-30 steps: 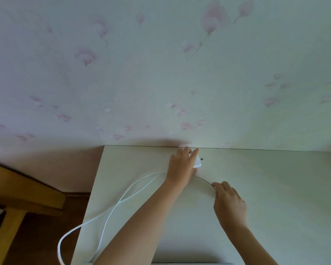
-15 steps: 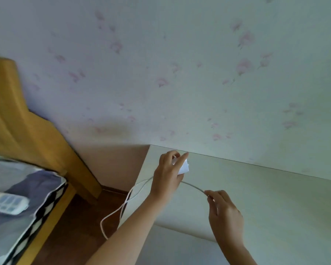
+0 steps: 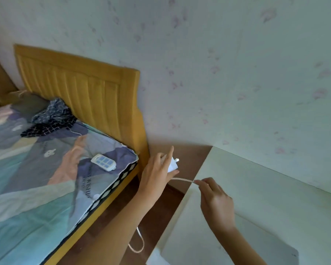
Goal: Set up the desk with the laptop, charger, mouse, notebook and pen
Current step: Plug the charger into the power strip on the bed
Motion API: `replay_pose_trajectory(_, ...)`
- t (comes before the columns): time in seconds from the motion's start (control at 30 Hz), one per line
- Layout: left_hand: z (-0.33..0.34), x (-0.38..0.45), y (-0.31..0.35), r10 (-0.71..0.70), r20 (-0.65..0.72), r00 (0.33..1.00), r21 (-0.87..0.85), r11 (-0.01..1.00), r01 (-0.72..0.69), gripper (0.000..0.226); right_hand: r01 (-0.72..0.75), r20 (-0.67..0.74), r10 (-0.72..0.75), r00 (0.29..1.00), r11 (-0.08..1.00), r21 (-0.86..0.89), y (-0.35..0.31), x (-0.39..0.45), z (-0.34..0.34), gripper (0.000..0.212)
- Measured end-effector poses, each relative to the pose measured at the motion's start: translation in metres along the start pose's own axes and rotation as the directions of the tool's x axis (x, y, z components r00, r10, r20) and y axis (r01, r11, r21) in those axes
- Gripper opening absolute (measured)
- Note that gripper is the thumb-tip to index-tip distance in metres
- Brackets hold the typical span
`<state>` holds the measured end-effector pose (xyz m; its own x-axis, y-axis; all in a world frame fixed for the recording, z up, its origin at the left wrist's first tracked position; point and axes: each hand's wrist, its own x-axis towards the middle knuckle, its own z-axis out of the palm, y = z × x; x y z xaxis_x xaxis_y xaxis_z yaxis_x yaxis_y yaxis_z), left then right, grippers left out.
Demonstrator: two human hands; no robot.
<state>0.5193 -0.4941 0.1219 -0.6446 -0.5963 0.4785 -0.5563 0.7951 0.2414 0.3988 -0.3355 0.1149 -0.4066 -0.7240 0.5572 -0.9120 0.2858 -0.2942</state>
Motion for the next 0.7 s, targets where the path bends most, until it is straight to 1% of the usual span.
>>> replay_pose_trajectory(0.07, -0.019, -0.018, -0.025, -0.085, 0.004, 0.996, 0.039, 0.996, 0.085, 0.080, 0.051, -0.006, -0.051, 0.999, 0.998, 0.034, -0.030, 0.002, 0.005, 0.035)
replay_pose_trajectory(0.17, -0.045, -0.044, -0.067, -0.180, 0.017, 0.983, 0.107, 0.978, 0.177, 0.080, 0.111, 0.007, -0.112, 0.994, 0.990, 0.086, -0.073, 0.004, 0.021, 0.032)
replay_pose_trajectory(0.3, -0.067, -0.074, -0.133, -0.270, 0.057, 0.961, 0.107, 0.959, 0.263, 0.080, 0.108, 0.083, -0.123, 0.989, 0.981, 0.160, -0.136, 0.008, 0.060, 0.029)
replay_pose_trajectory(0.4, -0.072, -0.091, -0.192, -0.288, 0.089, 0.953, 0.084, 0.956, 0.281, 0.077, 0.101, 0.129, -0.126, 0.984, 0.977, 0.186, -0.186, 0.013, 0.095, 0.027)
replay_pose_trajectory(0.5, -0.069, -0.099, -0.246, -0.269, 0.159, 0.950, 0.091, 0.962, 0.257, 0.077, 0.093, 0.201, -0.131, 0.971, 0.977, 0.190, -0.222, 0.017, 0.132, 0.030)
replay_pose_trajectory(0.6, -0.064, -0.096, -0.286, -0.242, 0.229, 0.943, 0.087, 0.970, 0.227, 0.080, 0.073, 0.256, -0.120, 0.959, 0.980, 0.183, -0.245, 0.022, 0.166, 0.031)
replay_pose_trajectory(0.67, -0.056, -0.090, -0.312, -0.237, 0.258, 0.937, 0.064, 0.972, 0.228, 0.087, 0.068, 0.267, -0.116, 0.957, 0.981, 0.181, -0.252, 0.028, 0.187, 0.034)
replay_pose_trajectory(0.7, -0.051, -0.086, -0.324, -0.237, 0.282, 0.930, 0.067, 0.971, 0.227, 0.086, 0.067, 0.270, -0.115, 0.956, 0.981, 0.181, -0.253, 0.032, 0.198, 0.035)
